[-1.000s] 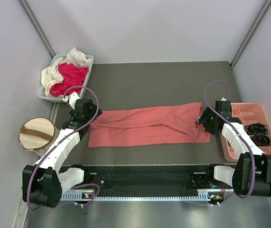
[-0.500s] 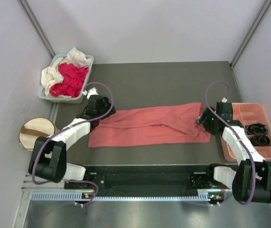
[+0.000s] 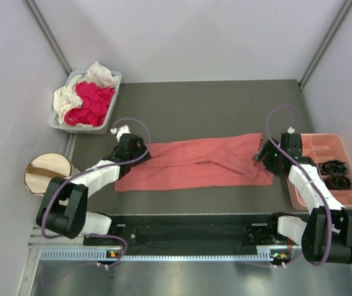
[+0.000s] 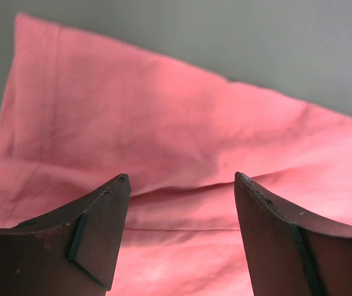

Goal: Fold and stack the t-shirts
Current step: Fold the other side of the tshirt into a rectangle

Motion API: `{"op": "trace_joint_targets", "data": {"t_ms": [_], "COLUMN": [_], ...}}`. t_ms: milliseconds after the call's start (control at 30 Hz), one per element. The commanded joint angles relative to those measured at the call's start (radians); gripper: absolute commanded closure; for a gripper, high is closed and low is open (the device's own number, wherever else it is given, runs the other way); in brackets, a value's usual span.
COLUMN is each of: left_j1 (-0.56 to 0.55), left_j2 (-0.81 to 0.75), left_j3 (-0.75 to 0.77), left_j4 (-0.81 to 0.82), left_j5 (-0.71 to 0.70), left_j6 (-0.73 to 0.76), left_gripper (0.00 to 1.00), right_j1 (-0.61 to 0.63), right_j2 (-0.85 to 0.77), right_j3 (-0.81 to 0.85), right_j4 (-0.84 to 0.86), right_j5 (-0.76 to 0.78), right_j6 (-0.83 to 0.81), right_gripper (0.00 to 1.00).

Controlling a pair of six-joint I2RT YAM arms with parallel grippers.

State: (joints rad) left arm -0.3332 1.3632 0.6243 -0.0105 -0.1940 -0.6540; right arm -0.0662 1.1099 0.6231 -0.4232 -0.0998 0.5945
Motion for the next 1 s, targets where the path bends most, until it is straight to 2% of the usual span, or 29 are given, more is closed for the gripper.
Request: {"op": "trace_joint_targets", "data": {"t_ms": [0,667,967], "left_j1": [-0.003,-0.01,-0.01], "left_j2": [-0.05,-0.38,-0.492], "left_j3": [-0.023,-0.172,-0.132], "left_j4": [-0.02,-0.259,-0.283], "left_j5": [-0.036,-0.022,-0.042], "left_j6": [0.002,-0.079,-0.072], "left_gripper": [0.27,0.27,0.27], "right_j1": [-0.014,-0.014,-0.011], "right_j2": [-0.002,0.039,0.047], "right_j3": [-0.002,-0.005,0.024], "right_j4": [0.043,0.075,0.055], "right_j5": [-0.011,-0.04,-0.029], "right_j6": [-0.001,0.011,-0.001], "right_gripper": [0.33,0.34,0.34]}}
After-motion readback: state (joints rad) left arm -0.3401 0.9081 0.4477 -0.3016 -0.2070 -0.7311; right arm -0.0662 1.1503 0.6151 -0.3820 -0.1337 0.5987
